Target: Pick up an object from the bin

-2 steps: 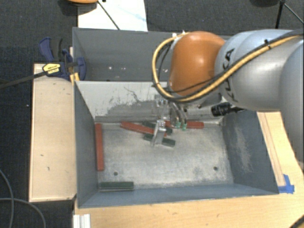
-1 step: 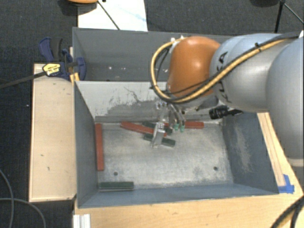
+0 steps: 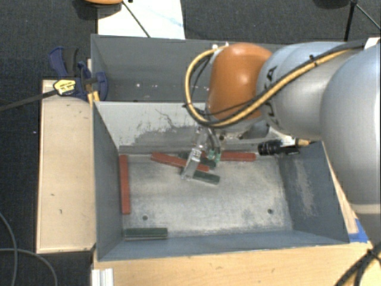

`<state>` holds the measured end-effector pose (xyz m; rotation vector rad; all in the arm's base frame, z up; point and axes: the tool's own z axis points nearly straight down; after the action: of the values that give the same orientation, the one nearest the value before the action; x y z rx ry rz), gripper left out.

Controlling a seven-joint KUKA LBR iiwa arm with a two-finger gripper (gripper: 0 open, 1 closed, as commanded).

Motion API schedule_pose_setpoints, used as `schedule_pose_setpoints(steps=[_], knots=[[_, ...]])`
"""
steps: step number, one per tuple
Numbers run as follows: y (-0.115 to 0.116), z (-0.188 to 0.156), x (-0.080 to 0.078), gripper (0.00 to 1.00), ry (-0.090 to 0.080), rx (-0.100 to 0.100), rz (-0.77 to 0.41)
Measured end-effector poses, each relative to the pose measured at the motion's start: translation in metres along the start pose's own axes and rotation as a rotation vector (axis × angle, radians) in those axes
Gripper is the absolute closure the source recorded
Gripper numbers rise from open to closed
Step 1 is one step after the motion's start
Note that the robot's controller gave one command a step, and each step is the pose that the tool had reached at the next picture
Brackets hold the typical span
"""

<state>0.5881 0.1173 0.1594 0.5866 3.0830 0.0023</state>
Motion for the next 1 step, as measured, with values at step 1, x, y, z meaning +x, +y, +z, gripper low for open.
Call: schedule_pose_setpoints(steps=[1], knots=[[0.0014,0.0732,-0.0038,0.00,-0.003,-0.002,-0.046]])
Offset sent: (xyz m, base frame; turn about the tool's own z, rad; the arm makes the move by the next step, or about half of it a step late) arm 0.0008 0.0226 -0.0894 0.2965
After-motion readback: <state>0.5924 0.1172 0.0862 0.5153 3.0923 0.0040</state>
